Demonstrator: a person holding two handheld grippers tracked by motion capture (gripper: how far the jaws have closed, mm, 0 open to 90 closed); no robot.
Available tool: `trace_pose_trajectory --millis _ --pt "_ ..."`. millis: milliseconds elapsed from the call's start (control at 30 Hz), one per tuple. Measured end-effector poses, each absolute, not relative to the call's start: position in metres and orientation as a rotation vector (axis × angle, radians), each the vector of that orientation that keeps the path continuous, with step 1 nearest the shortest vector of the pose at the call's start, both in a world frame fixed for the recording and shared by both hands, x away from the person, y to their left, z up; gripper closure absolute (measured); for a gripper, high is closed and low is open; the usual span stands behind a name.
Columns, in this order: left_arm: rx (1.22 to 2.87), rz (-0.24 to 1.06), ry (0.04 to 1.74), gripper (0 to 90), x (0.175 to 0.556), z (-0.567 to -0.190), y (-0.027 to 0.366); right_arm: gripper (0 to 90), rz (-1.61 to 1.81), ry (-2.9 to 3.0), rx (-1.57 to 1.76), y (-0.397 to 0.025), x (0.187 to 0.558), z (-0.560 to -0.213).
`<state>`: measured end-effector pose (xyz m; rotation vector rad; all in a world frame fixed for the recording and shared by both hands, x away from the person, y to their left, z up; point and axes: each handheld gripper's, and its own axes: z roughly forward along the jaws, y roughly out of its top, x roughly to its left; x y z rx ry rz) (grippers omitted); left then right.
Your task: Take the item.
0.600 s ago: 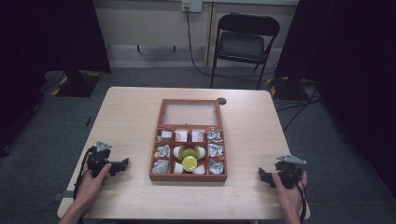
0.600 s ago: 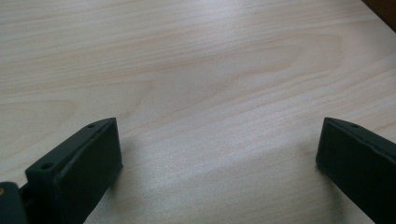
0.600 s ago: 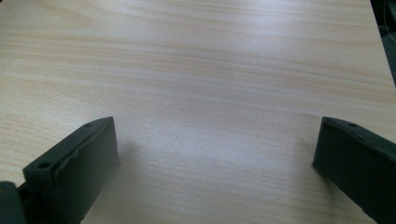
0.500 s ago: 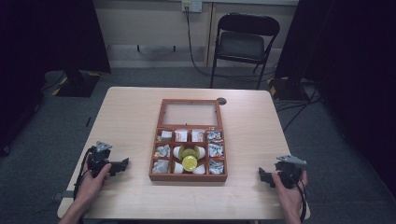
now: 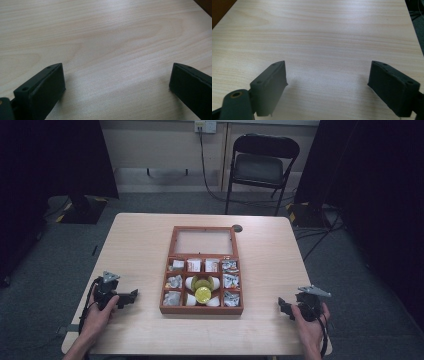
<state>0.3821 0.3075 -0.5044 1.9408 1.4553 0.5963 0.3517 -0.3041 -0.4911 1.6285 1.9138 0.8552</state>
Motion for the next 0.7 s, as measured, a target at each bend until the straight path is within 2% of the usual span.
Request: trace_pose_trajectory --millis 300,700 --pt "1.939 0.596 1.455 0.0 0.382 -0.504 0.307 15.2 0.867 1.98 1.594 -0.297 0.353 -0.489" --pt "1.939 0.596 1.455 0.0 0.382 -0.504 0.307 22.8 0.955 1.985 1.549 -0.287 0.35 -0.472"
